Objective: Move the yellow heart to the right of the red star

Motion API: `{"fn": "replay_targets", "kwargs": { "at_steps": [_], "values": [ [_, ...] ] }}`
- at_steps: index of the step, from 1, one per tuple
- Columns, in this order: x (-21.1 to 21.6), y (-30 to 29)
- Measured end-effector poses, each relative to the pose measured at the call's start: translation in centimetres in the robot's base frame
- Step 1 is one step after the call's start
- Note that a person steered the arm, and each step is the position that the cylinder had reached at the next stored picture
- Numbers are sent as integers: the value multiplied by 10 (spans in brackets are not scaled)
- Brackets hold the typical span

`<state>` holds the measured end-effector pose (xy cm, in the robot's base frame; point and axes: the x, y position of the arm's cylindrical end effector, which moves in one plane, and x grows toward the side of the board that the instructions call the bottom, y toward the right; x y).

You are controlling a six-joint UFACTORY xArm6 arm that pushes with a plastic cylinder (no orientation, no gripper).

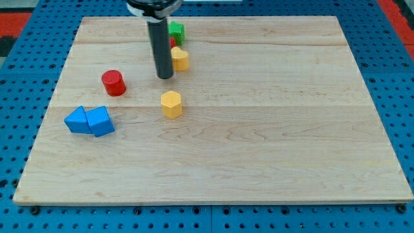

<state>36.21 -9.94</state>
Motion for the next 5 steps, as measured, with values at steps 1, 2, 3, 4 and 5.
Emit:
{"fn": "replay_targets", "kwargs": {
  "at_steps": [1,2,3,4,5],
  "values": [
    [-19,-14],
    [-21,4],
    [-19,52],
    [-19,112],
    [-31,129]
  ]
}}
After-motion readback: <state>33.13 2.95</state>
